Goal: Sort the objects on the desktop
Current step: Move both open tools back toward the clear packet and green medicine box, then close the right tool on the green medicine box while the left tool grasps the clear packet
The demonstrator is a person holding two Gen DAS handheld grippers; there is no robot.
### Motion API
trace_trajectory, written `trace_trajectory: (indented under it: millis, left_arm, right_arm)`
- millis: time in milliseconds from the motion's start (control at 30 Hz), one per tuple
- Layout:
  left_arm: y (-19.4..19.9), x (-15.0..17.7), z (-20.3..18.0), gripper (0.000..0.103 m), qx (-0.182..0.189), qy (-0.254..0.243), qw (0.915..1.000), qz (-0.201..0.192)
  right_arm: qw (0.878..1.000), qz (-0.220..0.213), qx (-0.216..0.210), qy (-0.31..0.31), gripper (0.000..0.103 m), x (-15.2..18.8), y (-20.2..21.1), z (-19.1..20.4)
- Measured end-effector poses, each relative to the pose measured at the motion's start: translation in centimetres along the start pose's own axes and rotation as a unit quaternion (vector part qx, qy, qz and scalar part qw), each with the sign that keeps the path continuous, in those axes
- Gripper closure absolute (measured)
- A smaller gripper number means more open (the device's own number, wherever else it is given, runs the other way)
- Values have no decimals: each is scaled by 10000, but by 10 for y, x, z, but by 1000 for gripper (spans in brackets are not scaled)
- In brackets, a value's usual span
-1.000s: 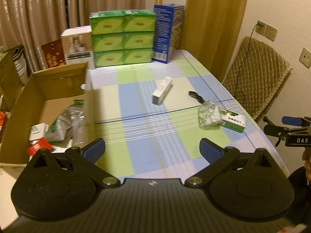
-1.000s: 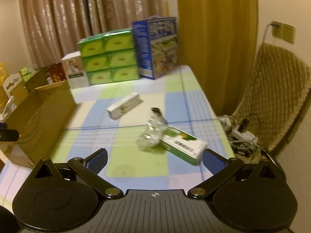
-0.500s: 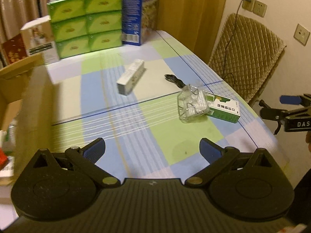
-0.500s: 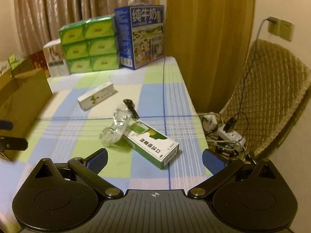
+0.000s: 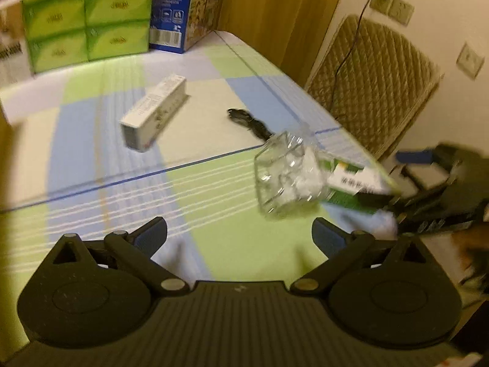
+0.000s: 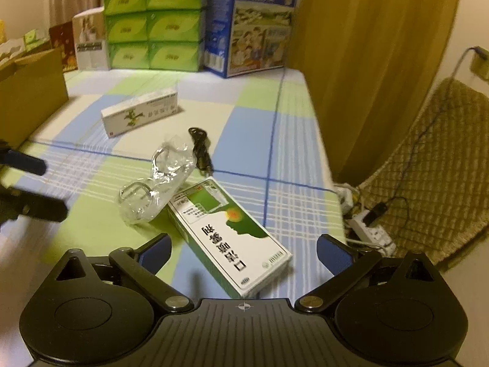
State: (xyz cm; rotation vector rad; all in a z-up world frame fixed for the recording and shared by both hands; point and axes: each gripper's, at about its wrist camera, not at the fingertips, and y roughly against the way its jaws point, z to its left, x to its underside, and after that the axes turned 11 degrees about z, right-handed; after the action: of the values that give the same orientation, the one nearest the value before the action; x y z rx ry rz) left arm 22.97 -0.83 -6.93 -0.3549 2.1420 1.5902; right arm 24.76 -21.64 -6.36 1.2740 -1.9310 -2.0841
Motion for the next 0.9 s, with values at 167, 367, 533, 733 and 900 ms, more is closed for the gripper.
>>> trace_trajectory:
  millis: [167, 367, 533, 733, 900]
  left_arm:
    - [-19, -17, -1, 12, 302, 96, 9995, 22]
    - [-32, -19, 2, 12, 343, 102, 9993, 105]
    - [-41, -21, 2, 13, 375, 172, 9990, 150]
    - [-51, -24, -7, 20, 450, 188, 9988, 107]
    - [-59, -28, -15, 24, 588, 272, 9979, 12]
  right_arm:
    - [9987, 104, 93, 495, 20, -5, -21, 5]
    - [9957, 233, 74, 898, 26, -7, -43, 11]
    - [9982, 487, -8, 359, 45, -14, -38, 3]
    - [9982, 526, -173, -208, 50, -16, -30, -7]
    - [9982, 484, 84, -336, 50, -16, -30, -13]
